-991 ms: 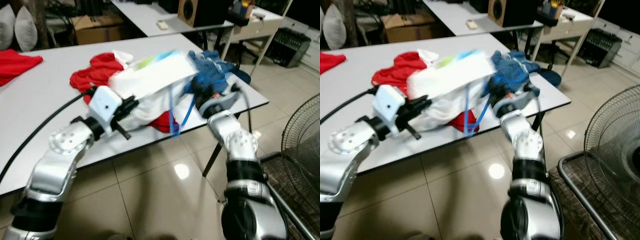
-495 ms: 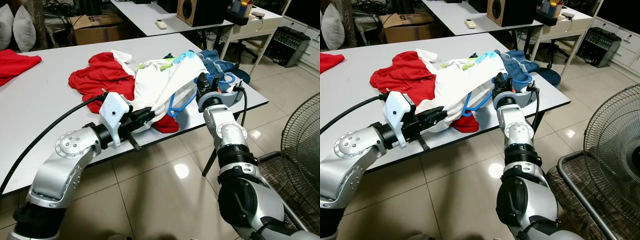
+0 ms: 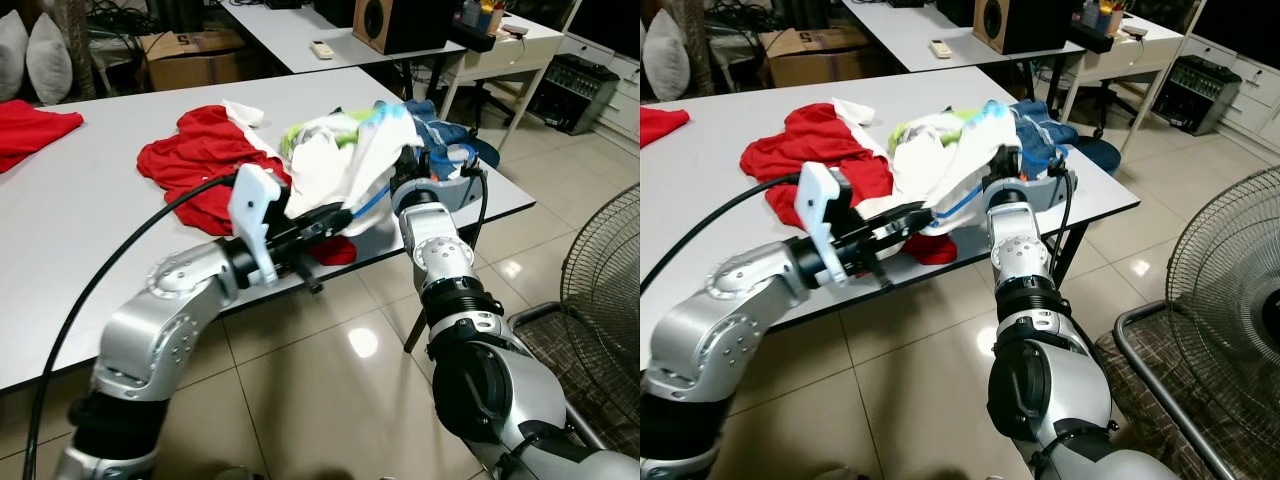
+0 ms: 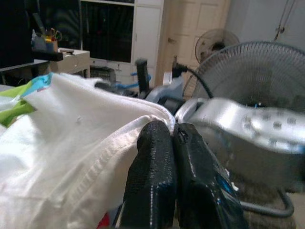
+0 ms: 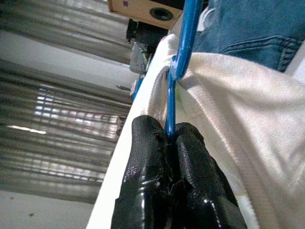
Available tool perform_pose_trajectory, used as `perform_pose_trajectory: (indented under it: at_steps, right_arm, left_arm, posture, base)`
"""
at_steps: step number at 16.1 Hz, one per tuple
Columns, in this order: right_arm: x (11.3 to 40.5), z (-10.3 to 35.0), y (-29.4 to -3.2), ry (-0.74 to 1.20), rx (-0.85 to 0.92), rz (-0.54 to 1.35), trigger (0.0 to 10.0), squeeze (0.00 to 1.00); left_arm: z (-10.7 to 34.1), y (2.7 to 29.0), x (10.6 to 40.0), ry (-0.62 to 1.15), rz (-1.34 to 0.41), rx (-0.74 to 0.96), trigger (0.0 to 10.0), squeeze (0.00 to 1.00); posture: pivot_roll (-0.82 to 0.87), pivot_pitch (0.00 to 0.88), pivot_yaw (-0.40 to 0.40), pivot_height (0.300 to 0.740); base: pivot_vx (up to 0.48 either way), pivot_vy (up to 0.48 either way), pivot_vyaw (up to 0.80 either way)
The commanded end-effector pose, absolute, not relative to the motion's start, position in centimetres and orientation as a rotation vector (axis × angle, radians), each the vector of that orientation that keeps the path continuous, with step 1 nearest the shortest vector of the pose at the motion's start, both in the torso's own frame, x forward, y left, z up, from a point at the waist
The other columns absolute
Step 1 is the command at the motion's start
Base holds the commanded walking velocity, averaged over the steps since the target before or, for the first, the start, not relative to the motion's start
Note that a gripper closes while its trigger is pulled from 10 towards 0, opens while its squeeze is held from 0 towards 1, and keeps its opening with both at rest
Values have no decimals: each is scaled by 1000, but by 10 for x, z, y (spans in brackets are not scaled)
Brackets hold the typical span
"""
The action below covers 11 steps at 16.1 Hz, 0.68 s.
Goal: Hang hanger
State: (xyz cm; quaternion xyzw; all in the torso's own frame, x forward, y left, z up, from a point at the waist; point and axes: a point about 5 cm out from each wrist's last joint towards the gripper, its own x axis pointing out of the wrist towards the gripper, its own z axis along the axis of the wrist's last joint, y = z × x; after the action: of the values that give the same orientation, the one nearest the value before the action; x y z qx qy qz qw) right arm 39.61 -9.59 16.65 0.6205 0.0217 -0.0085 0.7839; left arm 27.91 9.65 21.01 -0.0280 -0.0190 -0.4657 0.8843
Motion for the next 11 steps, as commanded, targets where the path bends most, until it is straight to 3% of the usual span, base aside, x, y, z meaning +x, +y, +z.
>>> perform_pose_trajectory:
  at_steps: [1,5,7,10,11]
  right_arm:
    - [393,174,-60,100,1325,58,0,0]
    - [390,169,-50,150,1252,101,0,0]
    - [383,178,-30,218,1206,331,0,0]
    - [360,189,-23,244,1099,583,0,0]
    - [352,190,-27,249,1061,629,0,0]
  left_arm:
    - [217,90,282,-54,-980,-52,0,0]
    - [230,78,286,-80,-986,-209,0,0]
    - [231,84,297,-70,-868,-203,0,0]
    - [245,105,321,-106,-640,-272,0,0]
    - [248,107,321,-110,-637,-277,196,0]
  posture:
    - [-72,0,-41,740]
    - [-81,0,-32,740]
    - [-83,0,-29,740]
    - [-88,0,-23,740]
    - [-93,0,-16,740]
  base:
    - [0,0,0]
    - [0,0,0]
    - [0,0,0]
    - [0,0,0]
    - [0,0,0]
